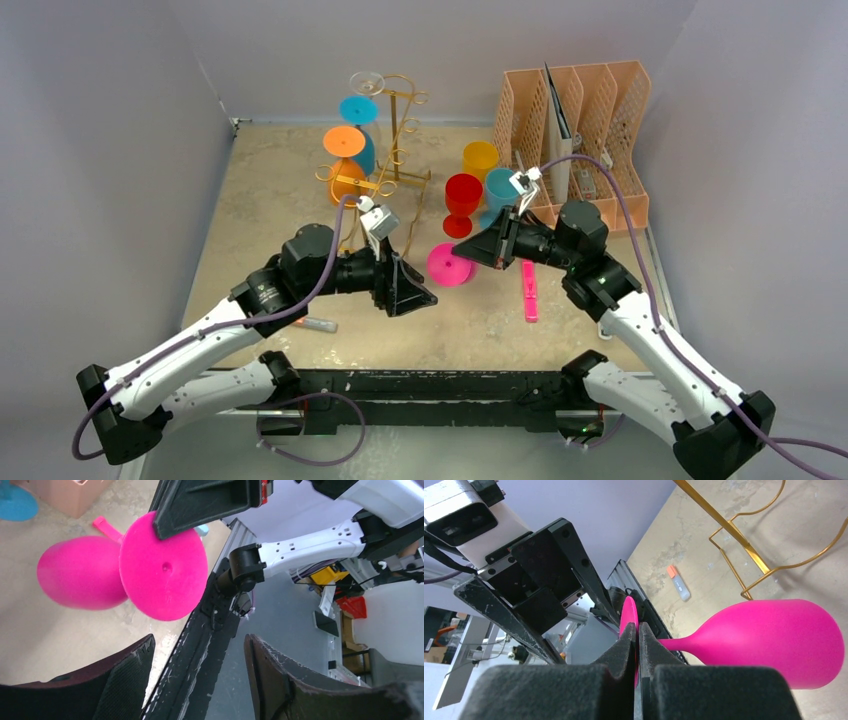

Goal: Take the wine glass off the wine glass rack
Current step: Place the wine glass at the center of the board.

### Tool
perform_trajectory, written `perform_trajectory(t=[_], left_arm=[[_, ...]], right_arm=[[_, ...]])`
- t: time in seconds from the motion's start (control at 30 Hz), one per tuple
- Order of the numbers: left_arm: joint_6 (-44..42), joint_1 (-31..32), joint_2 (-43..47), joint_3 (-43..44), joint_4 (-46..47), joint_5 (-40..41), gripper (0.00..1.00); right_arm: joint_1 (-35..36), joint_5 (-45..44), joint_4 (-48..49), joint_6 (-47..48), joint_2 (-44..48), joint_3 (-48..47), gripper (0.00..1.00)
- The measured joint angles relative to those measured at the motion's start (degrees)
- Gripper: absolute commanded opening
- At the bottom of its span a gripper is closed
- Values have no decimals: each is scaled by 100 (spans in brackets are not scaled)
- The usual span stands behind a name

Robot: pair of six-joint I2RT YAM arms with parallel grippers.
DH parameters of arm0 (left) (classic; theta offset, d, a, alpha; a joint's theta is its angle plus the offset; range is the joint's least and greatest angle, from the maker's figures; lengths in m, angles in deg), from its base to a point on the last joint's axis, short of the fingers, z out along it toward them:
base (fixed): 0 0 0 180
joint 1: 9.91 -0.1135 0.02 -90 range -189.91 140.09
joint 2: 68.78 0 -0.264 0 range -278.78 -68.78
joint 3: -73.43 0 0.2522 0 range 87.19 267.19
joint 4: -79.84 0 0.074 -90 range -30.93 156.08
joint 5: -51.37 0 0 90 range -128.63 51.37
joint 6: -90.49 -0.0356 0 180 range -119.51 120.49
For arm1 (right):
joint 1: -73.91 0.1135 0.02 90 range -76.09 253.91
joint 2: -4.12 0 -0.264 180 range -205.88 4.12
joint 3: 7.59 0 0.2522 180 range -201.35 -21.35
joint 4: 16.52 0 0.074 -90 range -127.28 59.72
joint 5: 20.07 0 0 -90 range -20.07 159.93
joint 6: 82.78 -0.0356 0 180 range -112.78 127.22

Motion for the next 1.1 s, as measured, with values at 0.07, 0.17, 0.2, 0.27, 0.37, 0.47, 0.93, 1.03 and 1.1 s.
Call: perform_trajectory(t=[0.07, 0.17, 0.2, 0.27, 0.37, 0.47, 0.93, 1.03, 1.1], left_arm=[[114, 0, -4, -61, 201, -20, 57], [267, 0, -28, -116, 470, -15, 52], [310, 0, -28, -149, 544, 4, 52], [400, 0, -20, -229, 675, 70, 52], [551, 0, 20, -367, 776, 236, 53], [649, 0, 61, -420, 756, 402, 55], [894, 0, -52, -439, 1187, 577, 22], [903, 0, -120, -448, 1344, 452, 11], [920, -4, -90, -468, 1353, 431, 2]], right_arm=[[0, 83, 125, -83, -35, 52, 0], [0, 262, 393, -238, -107, 111, 0], [0, 306, 514, -310, -120, 138, 0], [0, 389, 756, -417, -127, 197, 0], [2, 442, 909, -492, -127, 219, 0], [0, 450, 970, -507, -120, 221, 0], [0, 752, 1355, -688, -136, 326, 0], [0, 765, 1405, -715, -136, 382, 0], [0, 809, 1467, -719, -136, 391, 0]])
